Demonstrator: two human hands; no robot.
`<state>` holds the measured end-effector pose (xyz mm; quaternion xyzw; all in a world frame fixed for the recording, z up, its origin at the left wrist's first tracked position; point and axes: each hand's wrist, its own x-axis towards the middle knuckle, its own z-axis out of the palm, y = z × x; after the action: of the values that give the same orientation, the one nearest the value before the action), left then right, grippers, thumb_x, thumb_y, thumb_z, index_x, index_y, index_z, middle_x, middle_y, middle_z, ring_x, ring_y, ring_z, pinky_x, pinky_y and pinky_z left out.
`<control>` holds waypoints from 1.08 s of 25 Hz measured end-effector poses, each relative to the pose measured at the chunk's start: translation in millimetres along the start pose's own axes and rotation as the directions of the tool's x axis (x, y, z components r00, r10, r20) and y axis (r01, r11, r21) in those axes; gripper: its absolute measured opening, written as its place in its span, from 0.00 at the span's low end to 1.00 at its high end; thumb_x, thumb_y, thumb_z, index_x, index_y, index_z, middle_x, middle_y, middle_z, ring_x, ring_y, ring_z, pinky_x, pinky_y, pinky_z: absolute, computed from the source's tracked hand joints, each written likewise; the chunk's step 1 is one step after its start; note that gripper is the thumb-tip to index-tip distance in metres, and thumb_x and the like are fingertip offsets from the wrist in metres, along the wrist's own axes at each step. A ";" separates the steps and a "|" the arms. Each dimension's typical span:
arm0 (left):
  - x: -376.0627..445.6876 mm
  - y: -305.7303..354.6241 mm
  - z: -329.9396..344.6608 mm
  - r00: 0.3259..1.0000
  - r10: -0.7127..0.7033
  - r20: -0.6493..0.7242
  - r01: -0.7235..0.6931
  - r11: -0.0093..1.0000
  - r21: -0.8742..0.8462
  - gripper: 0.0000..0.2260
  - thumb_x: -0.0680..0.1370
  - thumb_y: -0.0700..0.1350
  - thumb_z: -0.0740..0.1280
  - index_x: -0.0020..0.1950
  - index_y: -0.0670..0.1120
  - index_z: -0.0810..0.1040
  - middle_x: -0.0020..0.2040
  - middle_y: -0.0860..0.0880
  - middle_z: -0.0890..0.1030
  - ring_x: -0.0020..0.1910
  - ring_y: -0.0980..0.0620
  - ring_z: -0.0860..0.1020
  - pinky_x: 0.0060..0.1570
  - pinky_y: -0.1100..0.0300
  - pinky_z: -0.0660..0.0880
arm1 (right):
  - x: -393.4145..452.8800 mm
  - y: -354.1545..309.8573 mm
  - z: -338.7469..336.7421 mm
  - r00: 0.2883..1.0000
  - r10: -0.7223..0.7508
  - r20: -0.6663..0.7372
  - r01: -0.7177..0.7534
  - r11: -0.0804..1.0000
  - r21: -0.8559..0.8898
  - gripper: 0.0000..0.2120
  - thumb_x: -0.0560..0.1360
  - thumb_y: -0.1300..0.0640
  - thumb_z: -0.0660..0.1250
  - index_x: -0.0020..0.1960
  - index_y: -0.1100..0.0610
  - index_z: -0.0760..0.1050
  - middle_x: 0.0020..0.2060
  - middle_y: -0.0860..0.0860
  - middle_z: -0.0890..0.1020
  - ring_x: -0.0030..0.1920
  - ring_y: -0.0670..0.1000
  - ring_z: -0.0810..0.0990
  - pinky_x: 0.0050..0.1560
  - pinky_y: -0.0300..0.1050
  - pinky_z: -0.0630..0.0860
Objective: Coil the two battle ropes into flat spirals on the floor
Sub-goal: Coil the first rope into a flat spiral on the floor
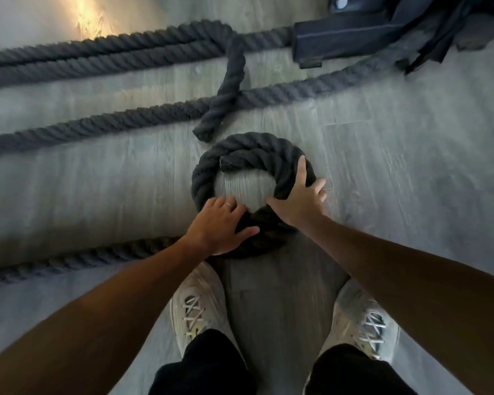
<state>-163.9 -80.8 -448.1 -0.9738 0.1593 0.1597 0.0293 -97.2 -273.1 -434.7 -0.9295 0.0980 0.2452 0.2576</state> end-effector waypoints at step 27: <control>-3.5 46.1 -11.6 0.968 -0.246 0.051 0.247 0.969 -0.019 0.34 0.77 0.75 0.45 0.61 0.52 0.75 0.58 0.49 0.80 0.59 0.46 0.74 0.56 0.44 0.64 | 8.9 22.9 -16.1 0.993 -0.087 -0.086 0.079 0.993 -0.091 0.49 0.71 0.29 0.65 0.81 0.44 0.41 0.75 0.58 0.57 0.73 0.63 0.58 0.71 0.64 0.58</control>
<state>-178.3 -124.7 -436.3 -0.9822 0.0345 0.1802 0.0405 -90.2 -301.6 -437.0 -0.9532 0.0599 0.1964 0.2221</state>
